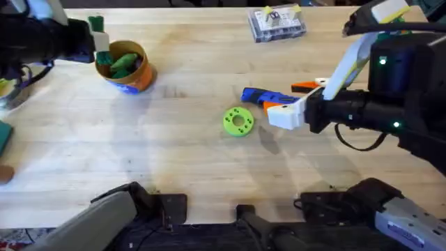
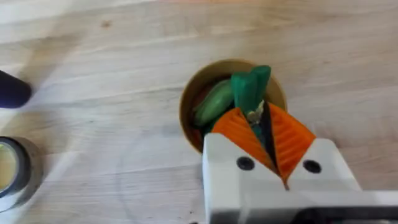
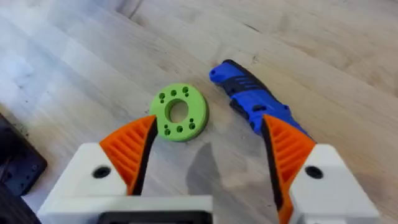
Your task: Pick up the gripper from the table and insert it into the empty holder that is missing its gripper. Then pick up a screw, insert it into the mounting hole, and use the screwdriver to tighten it. Finally, clean up the table by picking up the vegetable and placing it into the bucket.
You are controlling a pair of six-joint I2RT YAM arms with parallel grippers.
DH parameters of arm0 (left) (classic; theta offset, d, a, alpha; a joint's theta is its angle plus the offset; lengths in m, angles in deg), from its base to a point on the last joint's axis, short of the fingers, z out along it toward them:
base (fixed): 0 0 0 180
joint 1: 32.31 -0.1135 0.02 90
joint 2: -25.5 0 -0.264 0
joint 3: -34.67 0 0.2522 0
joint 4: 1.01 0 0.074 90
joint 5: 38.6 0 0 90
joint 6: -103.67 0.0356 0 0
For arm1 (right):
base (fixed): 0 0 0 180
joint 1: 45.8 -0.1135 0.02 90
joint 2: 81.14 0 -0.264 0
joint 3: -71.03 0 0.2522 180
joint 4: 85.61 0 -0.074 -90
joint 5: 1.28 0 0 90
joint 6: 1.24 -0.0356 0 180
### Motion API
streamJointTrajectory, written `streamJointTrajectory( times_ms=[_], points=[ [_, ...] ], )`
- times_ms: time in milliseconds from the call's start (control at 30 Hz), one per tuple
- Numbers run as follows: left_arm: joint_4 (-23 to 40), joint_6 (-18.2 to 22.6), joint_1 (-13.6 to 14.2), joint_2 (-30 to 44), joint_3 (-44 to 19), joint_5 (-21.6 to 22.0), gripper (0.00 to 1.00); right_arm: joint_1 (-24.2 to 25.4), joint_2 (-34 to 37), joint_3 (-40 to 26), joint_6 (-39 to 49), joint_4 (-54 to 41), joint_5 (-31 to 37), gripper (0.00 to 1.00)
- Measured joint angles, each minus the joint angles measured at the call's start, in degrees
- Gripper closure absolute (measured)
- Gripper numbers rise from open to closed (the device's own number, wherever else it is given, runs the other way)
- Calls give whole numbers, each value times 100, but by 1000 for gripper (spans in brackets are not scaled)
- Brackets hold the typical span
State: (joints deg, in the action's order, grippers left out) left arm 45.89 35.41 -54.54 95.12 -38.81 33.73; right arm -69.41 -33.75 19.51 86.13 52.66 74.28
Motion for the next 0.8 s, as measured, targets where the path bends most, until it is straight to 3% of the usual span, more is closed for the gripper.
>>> streamJointTrajectory(
  times_ms=[300,333,367,500,533,800],
  points=[
    [-604,-125,16,877,0,-100,971,0,-1,0,0,-2,1,21],
    [-614,-135,17,891,0,-105,920,0,-1,0,0,-4,1,21],
    [-623,-125,19,905,0,-113,799,0,-1,0,0,-4,1,21],
    [-651,-204,16,922,0,-123,172,1,-1,0,1,-97,0,21],
    [-659,-242,16,920,0,-124,60,0,-1,0,0,-173,-1,21],
    [-629,-296,16,394,0,-129,15,10,-20,-31,2,-622,1,21]
  ],
)
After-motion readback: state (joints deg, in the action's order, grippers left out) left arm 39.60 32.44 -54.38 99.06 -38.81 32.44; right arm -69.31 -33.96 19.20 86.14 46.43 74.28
